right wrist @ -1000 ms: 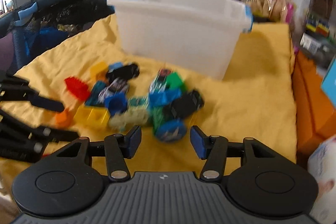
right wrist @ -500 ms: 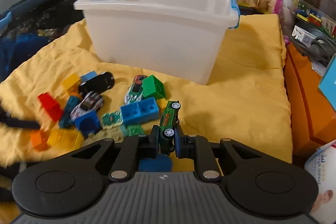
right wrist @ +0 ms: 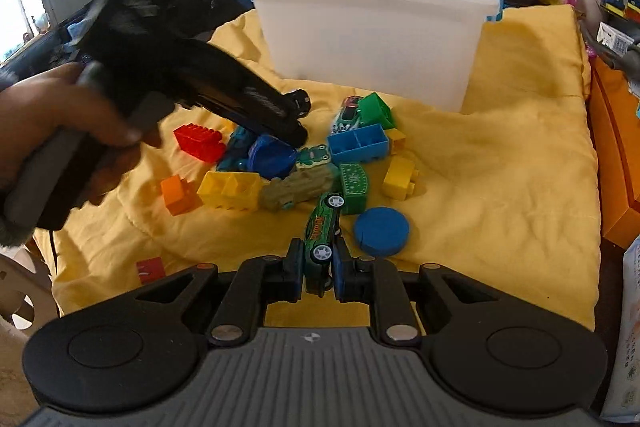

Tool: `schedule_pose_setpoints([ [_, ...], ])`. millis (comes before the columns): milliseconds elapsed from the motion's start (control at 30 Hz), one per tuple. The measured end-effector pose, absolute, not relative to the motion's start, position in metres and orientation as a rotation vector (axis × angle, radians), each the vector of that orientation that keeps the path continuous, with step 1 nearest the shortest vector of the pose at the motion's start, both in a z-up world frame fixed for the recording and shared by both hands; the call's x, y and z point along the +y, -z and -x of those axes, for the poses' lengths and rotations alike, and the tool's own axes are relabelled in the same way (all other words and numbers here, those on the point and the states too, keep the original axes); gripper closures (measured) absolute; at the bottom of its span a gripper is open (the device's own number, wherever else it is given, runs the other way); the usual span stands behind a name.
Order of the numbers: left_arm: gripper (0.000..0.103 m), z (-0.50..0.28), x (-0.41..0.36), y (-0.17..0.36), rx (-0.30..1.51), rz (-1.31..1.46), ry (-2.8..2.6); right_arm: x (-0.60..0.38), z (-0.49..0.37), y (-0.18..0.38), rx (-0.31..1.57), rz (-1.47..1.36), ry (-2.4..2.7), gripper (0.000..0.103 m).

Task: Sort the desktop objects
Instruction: 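Grasp the green toy car with the right gripper while the left gripper grasps the white-red car, then carry both cars over the bin and open both grippers to drop them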

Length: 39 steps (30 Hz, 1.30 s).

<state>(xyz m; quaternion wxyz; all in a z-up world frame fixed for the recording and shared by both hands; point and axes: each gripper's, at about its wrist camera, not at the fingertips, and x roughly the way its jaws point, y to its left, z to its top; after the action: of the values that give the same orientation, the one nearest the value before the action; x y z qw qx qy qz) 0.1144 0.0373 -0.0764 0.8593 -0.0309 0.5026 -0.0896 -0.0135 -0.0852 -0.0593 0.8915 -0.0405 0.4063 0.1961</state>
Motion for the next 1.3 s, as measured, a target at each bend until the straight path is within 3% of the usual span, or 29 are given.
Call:
schedule_pose_setpoints([
  [567, 0.071, -0.006, 0.05, 0.023, 0.954, 0.048, 0.369, -0.104, 0.012, 0.072, 0.922, -0.063, -0.448, 0.086],
  [967, 0.071, 0.01, 0.019, 0.074, 1.043, -0.074, 0.404, -0.123, 0.011, 0.085, 1.001, -0.226, -0.481, 0.086],
  [1100, 0.07, 0.011, 0.015, 0.078, 1.022, -0.101, 0.384, -0.132, 0.013, 0.085, 0.994, -0.24, -0.433, 0.069],
  [1200, 0.067, 0.01, 0.011, 0.08, 1.03, -0.126, 0.375, -0.13, 0.016, 0.08, 0.961, -0.16, -0.382, 0.067],
  [1300, 0.058, 0.014, 0.01, 0.077, 1.018, -0.137, 0.383, -0.124, 0.02, 0.077, 0.926, -0.051, -0.353, 0.058],
])
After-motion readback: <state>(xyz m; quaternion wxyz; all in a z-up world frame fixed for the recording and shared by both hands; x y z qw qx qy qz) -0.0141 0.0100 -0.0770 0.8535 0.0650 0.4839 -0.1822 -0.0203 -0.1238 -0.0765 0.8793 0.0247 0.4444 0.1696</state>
